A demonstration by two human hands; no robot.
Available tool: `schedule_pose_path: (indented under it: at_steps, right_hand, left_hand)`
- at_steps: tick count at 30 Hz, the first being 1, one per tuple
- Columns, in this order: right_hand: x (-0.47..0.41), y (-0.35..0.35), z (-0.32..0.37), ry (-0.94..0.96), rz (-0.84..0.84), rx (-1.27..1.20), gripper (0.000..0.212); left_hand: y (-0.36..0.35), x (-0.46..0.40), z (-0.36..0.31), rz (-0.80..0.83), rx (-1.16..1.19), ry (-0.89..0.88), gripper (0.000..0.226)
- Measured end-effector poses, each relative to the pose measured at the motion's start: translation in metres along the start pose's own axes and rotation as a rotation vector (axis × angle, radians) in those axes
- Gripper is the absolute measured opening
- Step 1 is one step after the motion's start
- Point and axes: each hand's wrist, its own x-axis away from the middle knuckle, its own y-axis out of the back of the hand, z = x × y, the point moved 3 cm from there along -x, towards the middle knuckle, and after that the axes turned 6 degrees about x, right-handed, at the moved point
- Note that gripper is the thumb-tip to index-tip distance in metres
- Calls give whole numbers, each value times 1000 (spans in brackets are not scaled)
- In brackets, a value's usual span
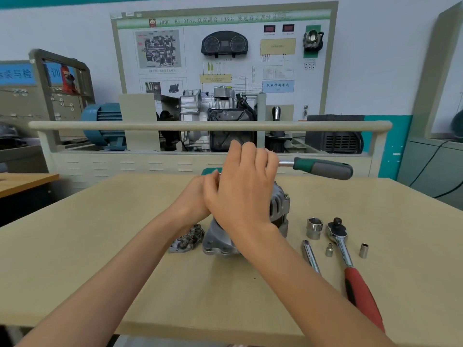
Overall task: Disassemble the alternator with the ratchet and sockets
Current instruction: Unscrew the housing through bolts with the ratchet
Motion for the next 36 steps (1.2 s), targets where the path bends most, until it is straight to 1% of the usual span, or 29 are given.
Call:
schedule_pose_path:
  at_steps: [2, 4, 5, 6, 7, 9, 10, 11, 13, 15, 16, 18, 19, 20, 21, 22, 23, 24, 25, 26, 28, 29, 31, 32, 33, 34, 35, 36]
  right_hand:
    - [-6, -1, -1, -33, -27, -151, 30]
    - [-14, -4, -5, -69, -26, -425, 18]
    - [-18, -7, -8, -85, -3, -596, 19]
    - [-22, -9, -12, -104, 36, -789, 23]
    - [-26, -11, -15, -137, 98, -998, 27]
    - [-33, -14, -21, -259, 249, -1395, 37]
    - [-37, -18, -23, -315, 320, -1568, 46]
    - [-40, -22, -24, -358, 379, -1701, 54]
    - [-44, -26, -25, -413, 459, -1856, 61]
    - [-44, -25, -24, -431, 484, -1900, 61]
    - [-43, -24, -24, -434, 458, -1877, 60]
    - [-37, -21, -23, -400, 333, -1707, 55]
    - [-33, -17, -23, -315, 229, -1513, 48]
    - [-28, -13, -21, -186, 110, -1228, 39]
    - [-21, -10, -19, -63, -1, -881, 28]
    - [-14, -9, -17, 11, -75, -520, 19]
    - [-7, -9, -14, 23, -113, -218, 19]
    - [-3, -9, -11, 10, -130, -51, 25]
    - [-1, -8, -7, 5, -139, -13, 28]
    - [-3, -6, -4, 0, -127, -74, 26]
    - [-11, -5, -4, -24, -111, -388, 16]
    - [-15, -4, -6, -45, -88, -539, 17]
    - [-21, -5, -12, -78, -64, -771, 27]
    - [-24, -8, -16, -123, -22, -954, 32]
    - [-27, -9, -19, -210, 46, -1183, 37]
    - [-30, -12, -22, -314, 127, -1402, 44]
    - [-35, -17, -24, -386, 219, -1577, 51]
    - [-39, -21, -25, -427, 297, -1692, 57]
  left_hand:
    - [0, 0, -2, 9, 6, -20, 18]
    - [0, 0, 0, 44, 58, -1, 22]
    - [0, 0, 1, 72, 98, 11, 26]
    - [-1, 1, 2, 103, 134, 17, 29]
    - [-2, 1, 2, 128, 155, 18, 27]
    - [-3, 2, 1, 160, 188, 14, 21]
    - [-3, 2, 1, 174, 204, 12, 19]
    - [-3, 2, 2, 183, 215, 14, 19]
    - [-3, 4, 2, 179, 239, 28, 18]
    - [-5, 5, 0, 176, 245, 36, 19]
    - [-6, 6, -1, 181, 242, 36, 22]
    - [-7, 7, -2, 192, 218, 20, 27]
    - [-7, 7, -2, 186, 203, 10, 29]
    - [-6, 7, -2, 166, 185, 11, 30]
    - [-5, 7, -1, 136, 153, 15, 27]
    - [-4, 7, -1, 107, 113, 19, 21]
    - [-4, 7, -4, 86, 72, 19, 19]
    - [-4, 7, -6, 73, 36, 15, 20]
    - [-3, 7, -10, 74, 7, -1, 18]
    - [-3, 6, -14, 84, -12, -21, 15]
    - [-2, 6, -20, 112, -34, -30, 13]
    - [-2, 5, -21, 111, -53, -25, 11]
    - [-7, 5, -22, 85, -80, -31, 11]
    - [-12, 5, -21, 75, -68, -28, 7]
    - [-16, 6, -20, 63, -52, -23, 4]
    - [-20, 7, -18, 44, -31, -18, 7]
    - [-22, 7, -16, 17, -12, -16, 11]
    - [-22, 8, -14, -11, 10, -17, 10]
